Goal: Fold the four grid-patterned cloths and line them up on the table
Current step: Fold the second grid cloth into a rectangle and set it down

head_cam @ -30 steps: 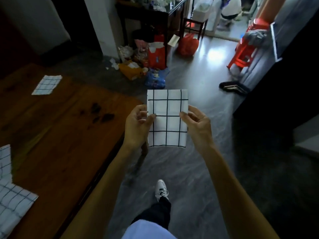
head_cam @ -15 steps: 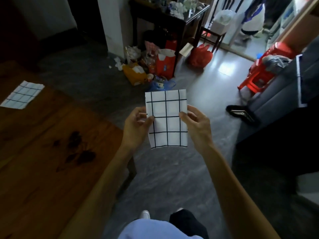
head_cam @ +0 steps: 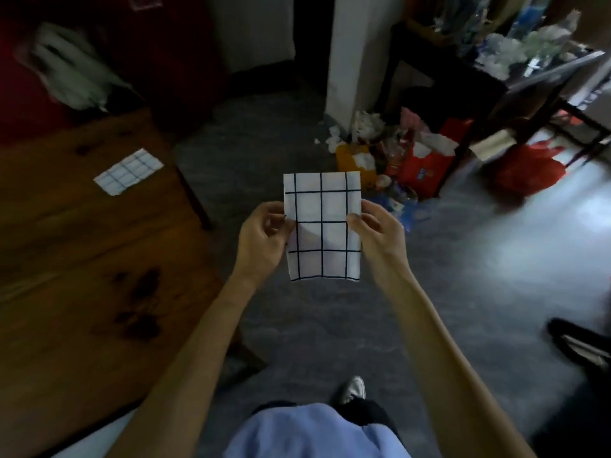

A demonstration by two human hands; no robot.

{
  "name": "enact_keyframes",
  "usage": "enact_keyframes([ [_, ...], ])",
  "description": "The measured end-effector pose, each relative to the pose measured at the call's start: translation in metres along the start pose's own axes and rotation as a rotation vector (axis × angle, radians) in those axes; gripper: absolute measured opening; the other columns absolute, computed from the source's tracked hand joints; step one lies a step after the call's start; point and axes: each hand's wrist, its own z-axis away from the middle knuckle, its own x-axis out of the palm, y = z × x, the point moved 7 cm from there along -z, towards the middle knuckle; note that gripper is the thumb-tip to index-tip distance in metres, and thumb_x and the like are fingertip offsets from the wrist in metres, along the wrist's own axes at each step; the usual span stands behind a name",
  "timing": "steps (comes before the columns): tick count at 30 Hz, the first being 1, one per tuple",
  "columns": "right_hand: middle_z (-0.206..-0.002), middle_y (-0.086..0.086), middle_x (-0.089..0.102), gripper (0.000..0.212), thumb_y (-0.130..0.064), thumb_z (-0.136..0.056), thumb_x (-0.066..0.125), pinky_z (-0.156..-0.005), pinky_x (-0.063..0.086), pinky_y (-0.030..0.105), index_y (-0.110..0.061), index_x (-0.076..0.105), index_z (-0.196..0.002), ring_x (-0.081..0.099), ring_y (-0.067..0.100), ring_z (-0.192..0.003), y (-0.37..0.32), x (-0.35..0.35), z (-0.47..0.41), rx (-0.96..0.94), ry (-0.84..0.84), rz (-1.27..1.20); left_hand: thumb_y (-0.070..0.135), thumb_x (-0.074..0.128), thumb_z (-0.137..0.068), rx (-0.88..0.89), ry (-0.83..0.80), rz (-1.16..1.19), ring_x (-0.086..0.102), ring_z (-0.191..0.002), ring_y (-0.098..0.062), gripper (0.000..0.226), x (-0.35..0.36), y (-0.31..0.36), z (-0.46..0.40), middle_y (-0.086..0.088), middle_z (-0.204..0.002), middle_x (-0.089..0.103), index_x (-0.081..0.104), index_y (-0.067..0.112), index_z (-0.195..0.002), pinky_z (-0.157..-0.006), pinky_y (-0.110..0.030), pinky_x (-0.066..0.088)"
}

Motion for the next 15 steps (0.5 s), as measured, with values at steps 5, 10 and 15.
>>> enact_keyframes([
  [5,-0.1,-0.004,0.072,0.025,-0.012,-0.09,0.062,-0.081,0.055,0.025,-0.018,0.065,-0.114,0.068,0.007,-0.093,-0.007,0.033,-0.069,0.044,-0.204,0.042,0.022,0.064,-0.089,-0.078,0.22,-0.029,0.063,-0.096,-0.005,0.023,-0.017,0.004,-0.025,0.006,-0.105,0.066,0.058,0.021,-0.112,-0.079,-0.022,0.054],
  [10,-0.094,-0.008,0.071,0.026,-0.016,-0.089,0.063,-0.077,0.057,0.022,-0.02,0.064,-0.115,0.068,0.004,-0.087,0.006,0.09,-0.1,0.063,-0.401,0.102,0.025,0.064,-0.089,-0.191,0.396,-0.073,0.061,-0.094,0.003,0.023,-0.046,-0.025,-0.029,0.012,-0.103,0.065,0.059,0.024,-0.111,-0.081,-0.019,0.052],
  [15,-0.099,-0.008,0.072,0.025,-0.015,-0.09,0.064,-0.081,0.056,0.025,-0.022,0.064,-0.114,0.068,0.006,-0.093,0.02,0.166,-0.128,0.087,-0.578,0.121,0.021,0.064,-0.089,-0.244,0.54,-0.049,0.061,-0.093,0.004,0.02,-0.086,-0.058,-0.037,0.012,-0.102,0.065,0.06,0.021,-0.108,-0.077,-0.011,0.049],
])
